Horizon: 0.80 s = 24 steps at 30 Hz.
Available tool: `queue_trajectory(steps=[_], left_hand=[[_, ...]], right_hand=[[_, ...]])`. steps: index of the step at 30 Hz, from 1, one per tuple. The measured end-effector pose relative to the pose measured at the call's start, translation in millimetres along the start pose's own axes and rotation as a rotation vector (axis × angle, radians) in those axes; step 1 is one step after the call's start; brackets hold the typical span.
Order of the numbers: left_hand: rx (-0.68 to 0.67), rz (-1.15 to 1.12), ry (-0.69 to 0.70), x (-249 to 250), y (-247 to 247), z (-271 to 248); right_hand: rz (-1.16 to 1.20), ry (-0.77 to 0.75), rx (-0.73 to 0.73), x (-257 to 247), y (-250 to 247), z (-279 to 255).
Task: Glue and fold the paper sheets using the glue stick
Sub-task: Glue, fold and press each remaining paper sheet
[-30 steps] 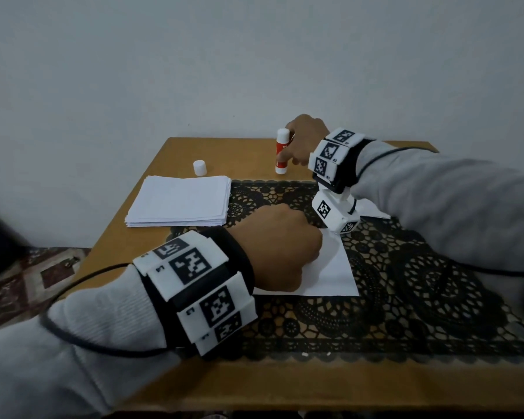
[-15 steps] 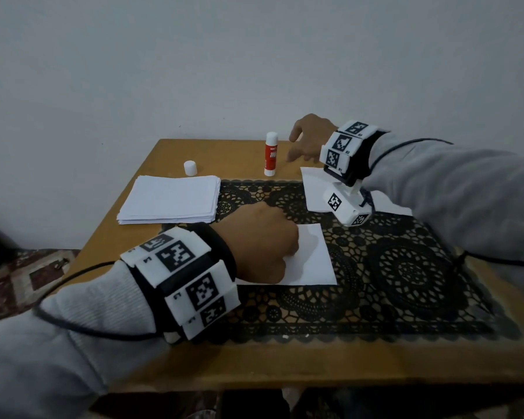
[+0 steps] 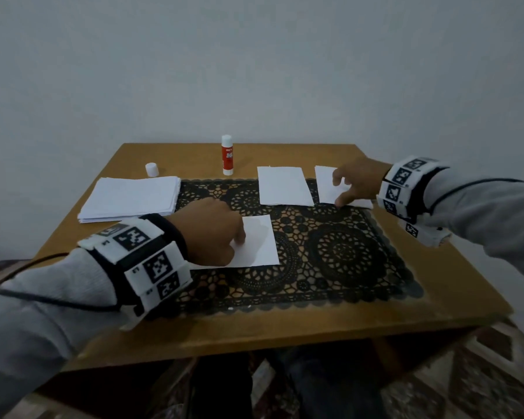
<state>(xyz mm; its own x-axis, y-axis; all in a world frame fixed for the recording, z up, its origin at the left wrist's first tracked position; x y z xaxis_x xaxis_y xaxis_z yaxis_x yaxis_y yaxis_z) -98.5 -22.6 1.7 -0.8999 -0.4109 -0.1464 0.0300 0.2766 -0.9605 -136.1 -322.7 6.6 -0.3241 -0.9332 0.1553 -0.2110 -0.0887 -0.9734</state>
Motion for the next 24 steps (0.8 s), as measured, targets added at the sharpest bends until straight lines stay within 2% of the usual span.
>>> queue_trajectory(steps=[5,14,24], left_hand=[[-0.005,-0.012,-0.013,0,-1,2],[0.016,-0.023,-0.01,-3,2,4],[0.028,-0.025,-0.013,-3,5,2]], right_hand=[[0.03,-0.056,0.007,4,12,5],[-0.107,-0.157,0.072,0,21,10],[-0.067,-0.118,0.088,-1,25,9]])
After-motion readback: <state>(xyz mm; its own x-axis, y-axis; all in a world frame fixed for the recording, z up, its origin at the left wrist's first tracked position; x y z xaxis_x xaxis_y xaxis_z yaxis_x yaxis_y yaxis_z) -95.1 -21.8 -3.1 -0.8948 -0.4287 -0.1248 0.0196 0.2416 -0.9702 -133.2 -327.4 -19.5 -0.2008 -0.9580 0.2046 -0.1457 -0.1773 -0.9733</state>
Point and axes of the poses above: each hand's wrist, its own z-axis towards the middle knuckle, its own y-axis out of the palm, x = y × z, the point moved 1 cm from there along z, towards the middle knuckle, and after that the axes turned 2 degrees about y, right-handed, at the moved point
